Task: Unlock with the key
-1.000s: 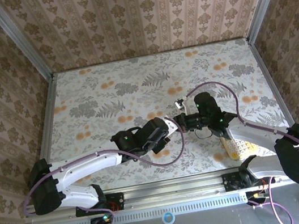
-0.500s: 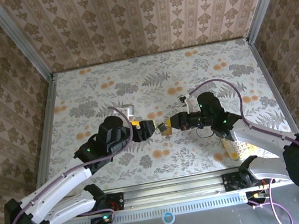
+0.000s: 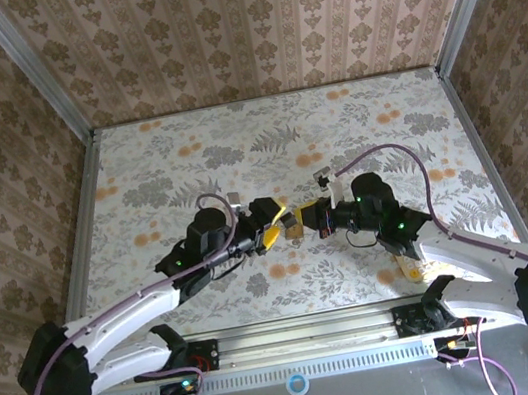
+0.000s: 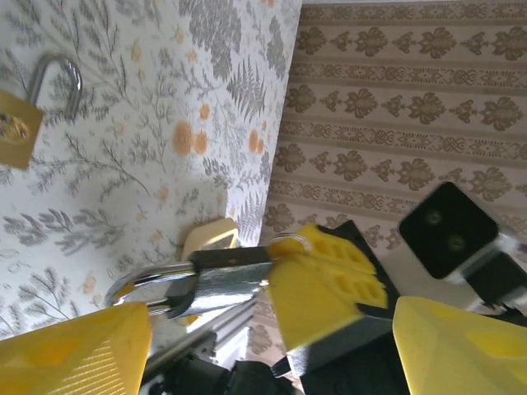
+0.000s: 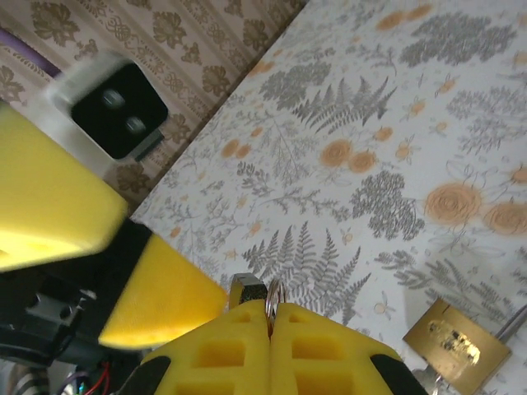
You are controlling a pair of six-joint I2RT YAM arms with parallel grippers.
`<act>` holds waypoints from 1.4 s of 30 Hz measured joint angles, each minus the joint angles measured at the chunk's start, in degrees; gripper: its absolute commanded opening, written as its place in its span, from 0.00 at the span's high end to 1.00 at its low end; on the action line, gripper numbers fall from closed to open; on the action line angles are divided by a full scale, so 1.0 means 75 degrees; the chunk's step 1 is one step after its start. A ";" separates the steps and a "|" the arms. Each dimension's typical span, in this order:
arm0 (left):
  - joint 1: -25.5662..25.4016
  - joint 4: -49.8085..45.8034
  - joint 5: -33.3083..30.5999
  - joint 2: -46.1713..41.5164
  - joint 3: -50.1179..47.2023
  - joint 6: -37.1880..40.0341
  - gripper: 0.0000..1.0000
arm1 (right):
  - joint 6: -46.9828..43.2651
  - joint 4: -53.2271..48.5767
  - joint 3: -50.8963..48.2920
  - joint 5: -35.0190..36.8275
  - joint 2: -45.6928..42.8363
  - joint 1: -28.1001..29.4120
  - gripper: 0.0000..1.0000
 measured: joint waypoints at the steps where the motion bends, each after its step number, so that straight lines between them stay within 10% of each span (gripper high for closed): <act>1: -0.0044 0.0175 0.0015 0.0093 -0.0058 -0.0178 0.24 | -0.0076 0.0032 -0.0006 0.0111 -0.0047 0.0029 1.00; 27: 0.0012 0.1731 -0.0431 0.0790 -0.0799 -0.1973 0.38 | -0.1988 0.0653 -0.0539 0.1647 -0.0425 0.1466 1.00; 42: 0.0312 0.2084 -0.0717 0.1145 -0.0807 -0.2229 1.00 | -0.2649 0.0731 -0.0720 0.2317 -0.0449 0.1880 1.00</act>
